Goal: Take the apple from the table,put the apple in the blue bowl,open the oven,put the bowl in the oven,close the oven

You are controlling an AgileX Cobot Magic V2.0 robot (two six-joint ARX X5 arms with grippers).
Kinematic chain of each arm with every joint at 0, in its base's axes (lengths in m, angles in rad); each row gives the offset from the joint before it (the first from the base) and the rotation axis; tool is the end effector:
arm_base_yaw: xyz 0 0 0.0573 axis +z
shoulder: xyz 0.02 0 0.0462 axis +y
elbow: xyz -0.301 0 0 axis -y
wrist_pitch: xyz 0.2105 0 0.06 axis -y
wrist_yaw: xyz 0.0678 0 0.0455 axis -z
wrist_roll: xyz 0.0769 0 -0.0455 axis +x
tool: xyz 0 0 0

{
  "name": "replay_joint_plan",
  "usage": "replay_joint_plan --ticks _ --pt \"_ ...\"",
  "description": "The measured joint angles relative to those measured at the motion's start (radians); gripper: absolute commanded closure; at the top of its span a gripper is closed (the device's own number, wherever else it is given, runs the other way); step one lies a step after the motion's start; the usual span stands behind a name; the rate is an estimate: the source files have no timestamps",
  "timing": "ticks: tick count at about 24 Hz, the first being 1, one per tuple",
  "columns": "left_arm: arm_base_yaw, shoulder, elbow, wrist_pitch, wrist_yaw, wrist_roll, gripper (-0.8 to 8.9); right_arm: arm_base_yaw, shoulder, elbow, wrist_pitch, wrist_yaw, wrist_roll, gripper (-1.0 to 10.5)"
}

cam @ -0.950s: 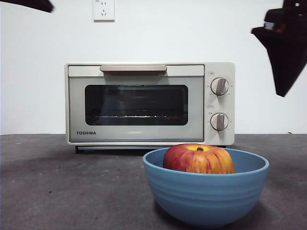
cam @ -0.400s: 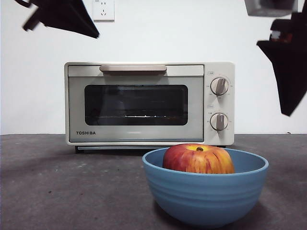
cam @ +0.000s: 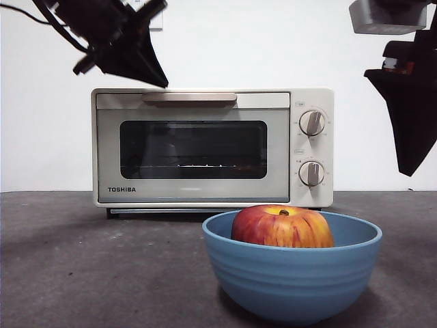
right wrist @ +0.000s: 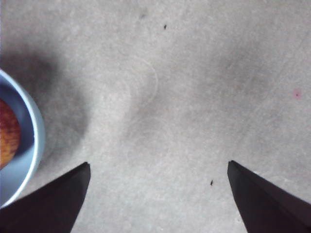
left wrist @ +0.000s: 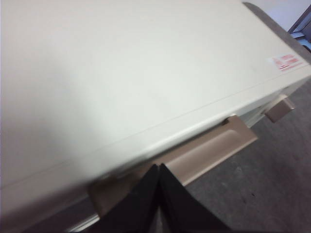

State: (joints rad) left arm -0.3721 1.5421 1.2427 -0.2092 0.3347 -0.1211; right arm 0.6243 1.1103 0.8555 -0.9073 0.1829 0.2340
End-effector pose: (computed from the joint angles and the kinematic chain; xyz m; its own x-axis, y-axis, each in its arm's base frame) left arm 0.3195 -0.1518 0.3312 0.6491 -0.6059 -0.4599 0.5514 0.7913 -0.2643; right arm 0.1397 0.0834 0.2465 0.4234 0.0809 -0.9023 -0.3294 0.9416 -0.0702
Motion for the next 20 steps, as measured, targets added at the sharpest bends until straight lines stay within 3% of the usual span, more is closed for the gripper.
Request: replay_joint_plan --ticks 10,20 --pt "-0.031 0.024 0.006 0.019 -0.051 0.020 8.06 0.000 0.000 0.000 0.008 -0.001 0.006 5.0" --pt "-0.108 0.014 0.031 -0.141 -0.041 0.045 8.06 0.000 0.000 0.000 0.008 -0.028 0.006 5.0"
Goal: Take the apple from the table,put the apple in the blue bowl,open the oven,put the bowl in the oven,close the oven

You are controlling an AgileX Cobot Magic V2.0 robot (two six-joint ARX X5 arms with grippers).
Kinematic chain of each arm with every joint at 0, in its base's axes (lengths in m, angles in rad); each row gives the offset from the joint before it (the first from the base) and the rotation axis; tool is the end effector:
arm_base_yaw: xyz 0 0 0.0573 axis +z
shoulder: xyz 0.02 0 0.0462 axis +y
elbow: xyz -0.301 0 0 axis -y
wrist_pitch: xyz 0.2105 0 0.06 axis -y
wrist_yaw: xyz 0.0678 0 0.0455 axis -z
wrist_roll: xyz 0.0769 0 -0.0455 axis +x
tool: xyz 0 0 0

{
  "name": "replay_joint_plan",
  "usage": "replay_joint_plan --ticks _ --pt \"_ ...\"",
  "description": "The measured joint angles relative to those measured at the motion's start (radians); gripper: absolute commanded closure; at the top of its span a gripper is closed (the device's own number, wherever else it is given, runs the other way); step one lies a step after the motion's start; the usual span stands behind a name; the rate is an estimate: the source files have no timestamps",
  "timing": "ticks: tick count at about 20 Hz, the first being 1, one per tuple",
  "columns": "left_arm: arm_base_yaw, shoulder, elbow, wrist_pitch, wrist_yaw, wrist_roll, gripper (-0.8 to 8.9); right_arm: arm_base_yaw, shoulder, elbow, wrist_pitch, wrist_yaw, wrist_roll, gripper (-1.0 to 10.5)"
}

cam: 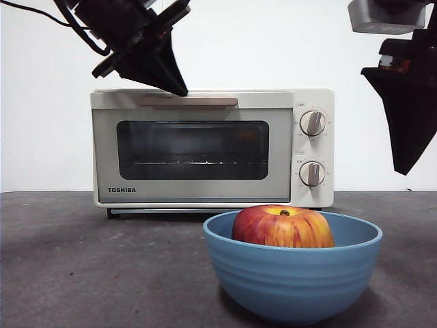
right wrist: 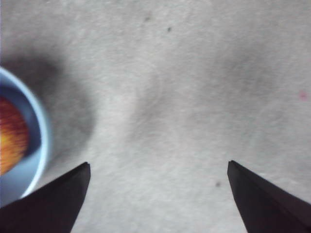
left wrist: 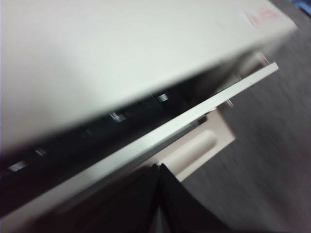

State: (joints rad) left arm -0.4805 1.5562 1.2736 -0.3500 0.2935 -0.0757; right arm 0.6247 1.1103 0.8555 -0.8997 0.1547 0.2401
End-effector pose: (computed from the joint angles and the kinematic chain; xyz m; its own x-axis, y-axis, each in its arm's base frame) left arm 0.2988 -0.1808 0.3198 0.5509 -0.6134 -0.5660 0.6078 0.7595 -0.2316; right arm 0.1393 0.0858 0.2466 0.4142 0.1087 -0.9037 -0.3358 0.9411 -0.0407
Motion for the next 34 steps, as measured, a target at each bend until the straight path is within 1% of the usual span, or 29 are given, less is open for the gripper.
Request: replay_joint_plan --ticks 5,9,12,18,21,22,26,30,31,34 --pt "-0.046 -0.003 0.000 -0.144 0.023 0.001 8.06 0.000 0.000 0.000 -0.003 -0.005 0.000 5.0" --pt "-0.074 0.003 -0.006 -0.261 0.019 0.006 8.06 0.000 0.000 0.000 -0.022 -0.011 0.000 5.0" --pt "-0.093 0.018 -0.016 -0.341 -0.003 0.008 8.06 0.000 0.000 0.000 -0.040 -0.055 0.000 5.0" --pt "-0.106 0.018 -0.016 -0.394 0.000 0.029 8.06 0.000 0.000 0.000 -0.060 -0.160 0.003 5.0" --pt "-0.105 -0.015 -0.016 -0.371 0.000 0.033 8.06 0.000 0.000 0.000 -0.022 -0.167 0.003 5.2" --pt "-0.100 -0.039 -0.016 -0.359 0.000 0.033 8.06 0.000 0.000 0.000 -0.009 -0.183 0.003 5.2" --pt "-0.037 -0.152 -0.016 -0.345 0.000 0.033 8.06 0.000 0.000 0.000 0.045 -0.232 0.003 5.2" --pt "0.063 -0.288 -0.064 -0.332 0.000 0.031 8.07 0.000 0.005 0.000 0.076 -0.235 0.003 5.5" --pt "0.097 -0.331 -0.100 -0.321 0.016 0.028 8.07 0.000 0.013 0.000 0.081 -0.248 0.001 5.6" --pt "0.190 -0.465 -0.249 -0.282 0.117 0.009 8.07 0.000 0.071 0.000 0.109 -0.268 -0.005 5.6"
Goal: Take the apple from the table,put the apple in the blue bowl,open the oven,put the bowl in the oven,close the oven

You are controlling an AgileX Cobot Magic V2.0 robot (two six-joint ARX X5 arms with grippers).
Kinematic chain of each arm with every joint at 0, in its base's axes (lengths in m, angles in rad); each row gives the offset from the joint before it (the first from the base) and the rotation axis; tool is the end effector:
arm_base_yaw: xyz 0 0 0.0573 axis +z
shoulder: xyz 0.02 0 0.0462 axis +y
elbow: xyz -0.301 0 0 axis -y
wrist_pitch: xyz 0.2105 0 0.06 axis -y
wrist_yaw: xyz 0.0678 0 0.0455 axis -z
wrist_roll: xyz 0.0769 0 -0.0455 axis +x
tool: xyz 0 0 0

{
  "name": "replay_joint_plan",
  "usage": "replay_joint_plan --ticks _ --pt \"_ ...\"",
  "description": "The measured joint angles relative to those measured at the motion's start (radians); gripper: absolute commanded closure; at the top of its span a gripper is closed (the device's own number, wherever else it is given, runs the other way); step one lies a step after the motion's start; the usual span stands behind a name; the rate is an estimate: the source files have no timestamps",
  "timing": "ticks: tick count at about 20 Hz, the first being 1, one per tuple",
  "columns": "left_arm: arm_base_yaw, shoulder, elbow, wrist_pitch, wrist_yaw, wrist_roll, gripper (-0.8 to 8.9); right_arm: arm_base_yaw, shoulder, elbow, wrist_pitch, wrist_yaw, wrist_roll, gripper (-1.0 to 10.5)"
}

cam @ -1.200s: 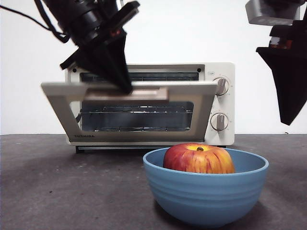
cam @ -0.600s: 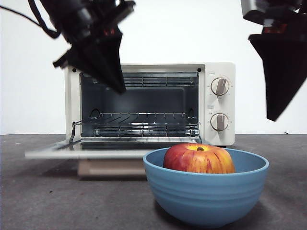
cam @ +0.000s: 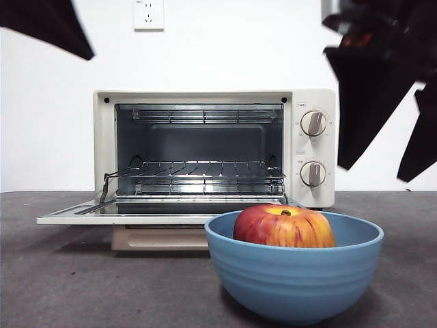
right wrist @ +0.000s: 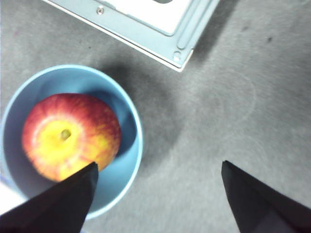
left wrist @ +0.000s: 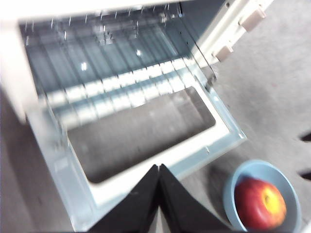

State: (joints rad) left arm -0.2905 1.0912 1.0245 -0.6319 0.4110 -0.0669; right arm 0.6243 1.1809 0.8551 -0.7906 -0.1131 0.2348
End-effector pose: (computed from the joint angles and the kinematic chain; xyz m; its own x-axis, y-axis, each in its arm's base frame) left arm 0.1838 -0.0870 0.3274 0.5581 -0.5839 -0.5896 0.5133 0.8012 -0.3076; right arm 0.1471 0.1167 0.2418 0.2879 0.3465 -0.8928 -0.4343 0.8781 0.2007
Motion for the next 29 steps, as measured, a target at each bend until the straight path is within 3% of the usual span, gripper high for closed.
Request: replay_joint_plan --ticks 5,9,12,21,29 --pt "0.100 -0.208 -0.212 0.006 0.062 -0.026 8.07 -0.001 0.124 0.000 0.048 -0.026 -0.022 5.8" --pt "0.116 -0.309 -0.272 -0.030 0.083 -0.029 8.07 -0.002 0.209 0.000 0.082 -0.045 -0.033 6.9" --pt "0.116 -0.338 -0.272 -0.035 0.083 -0.029 8.07 -0.002 0.238 -0.002 0.096 -0.095 -0.039 7.9" --pt "0.116 -0.346 -0.272 -0.037 0.084 -0.029 8.07 0.006 0.238 -0.002 0.071 -0.101 -0.043 9.4" --pt "0.116 -0.346 -0.272 -0.030 0.083 -0.029 8.07 0.021 0.238 0.002 0.063 -0.161 0.028 9.4"
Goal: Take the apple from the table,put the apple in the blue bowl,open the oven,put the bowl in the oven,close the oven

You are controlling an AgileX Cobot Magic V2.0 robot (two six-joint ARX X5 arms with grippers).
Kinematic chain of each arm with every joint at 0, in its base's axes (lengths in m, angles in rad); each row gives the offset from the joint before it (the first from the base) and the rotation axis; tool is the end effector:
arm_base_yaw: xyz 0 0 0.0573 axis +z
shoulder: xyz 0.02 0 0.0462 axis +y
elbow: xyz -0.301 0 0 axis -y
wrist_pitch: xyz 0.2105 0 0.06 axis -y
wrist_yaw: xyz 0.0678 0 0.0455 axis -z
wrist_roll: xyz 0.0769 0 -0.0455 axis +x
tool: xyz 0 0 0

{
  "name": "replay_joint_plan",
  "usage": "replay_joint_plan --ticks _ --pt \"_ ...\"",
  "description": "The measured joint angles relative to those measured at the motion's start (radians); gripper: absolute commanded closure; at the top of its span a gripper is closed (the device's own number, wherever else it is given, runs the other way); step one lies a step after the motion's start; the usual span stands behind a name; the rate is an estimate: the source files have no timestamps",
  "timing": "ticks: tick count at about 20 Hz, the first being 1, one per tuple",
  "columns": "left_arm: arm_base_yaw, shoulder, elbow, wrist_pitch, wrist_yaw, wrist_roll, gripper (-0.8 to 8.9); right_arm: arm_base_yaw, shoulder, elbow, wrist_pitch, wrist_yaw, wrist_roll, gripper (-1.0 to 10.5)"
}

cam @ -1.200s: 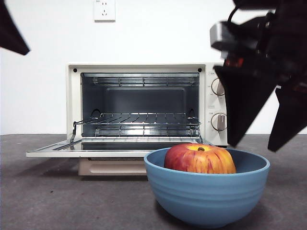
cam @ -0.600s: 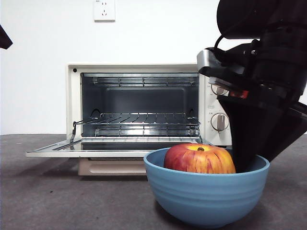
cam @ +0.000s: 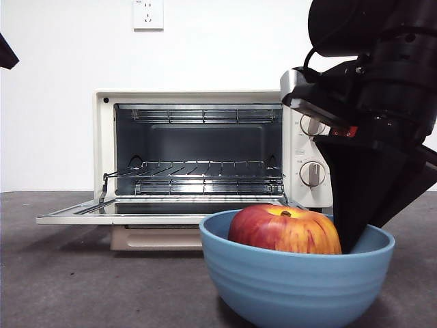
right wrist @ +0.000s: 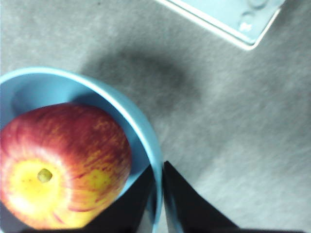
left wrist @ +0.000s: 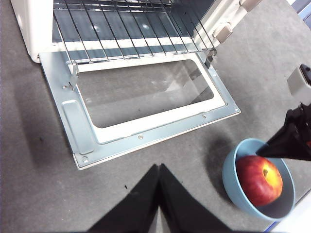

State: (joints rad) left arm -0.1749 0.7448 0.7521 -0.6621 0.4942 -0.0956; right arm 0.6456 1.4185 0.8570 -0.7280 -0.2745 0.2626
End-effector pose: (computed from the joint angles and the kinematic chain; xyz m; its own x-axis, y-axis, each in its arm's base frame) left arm 0.1081 -0.0561 0.2865 0.6051 -0.5886 -0.5361 0.4640 0.8079 -0.3633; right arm 0.1662 0.1513 0.2035 0.0503 0.3773 -0.9247 -0.4181 0.8488 0.3235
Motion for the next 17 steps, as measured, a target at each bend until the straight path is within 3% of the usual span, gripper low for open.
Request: replay_joint_plan --ticks 6,9,17 --pt "0.000 0.000 0.000 0.003 0.000 0.000 8.07 0.019 0.000 0.175 -0.047 0.004 0.048 9.4" --pt "0.000 0.000 0.000 0.004 0.000 0.000 8.07 0.005 0.002 0.253 -0.044 0.088 0.088 9.4" --pt "-0.038 0.000 0.000 0.005 0.000 0.000 8.06 -0.053 0.171 0.399 0.111 0.148 0.296 9.4"
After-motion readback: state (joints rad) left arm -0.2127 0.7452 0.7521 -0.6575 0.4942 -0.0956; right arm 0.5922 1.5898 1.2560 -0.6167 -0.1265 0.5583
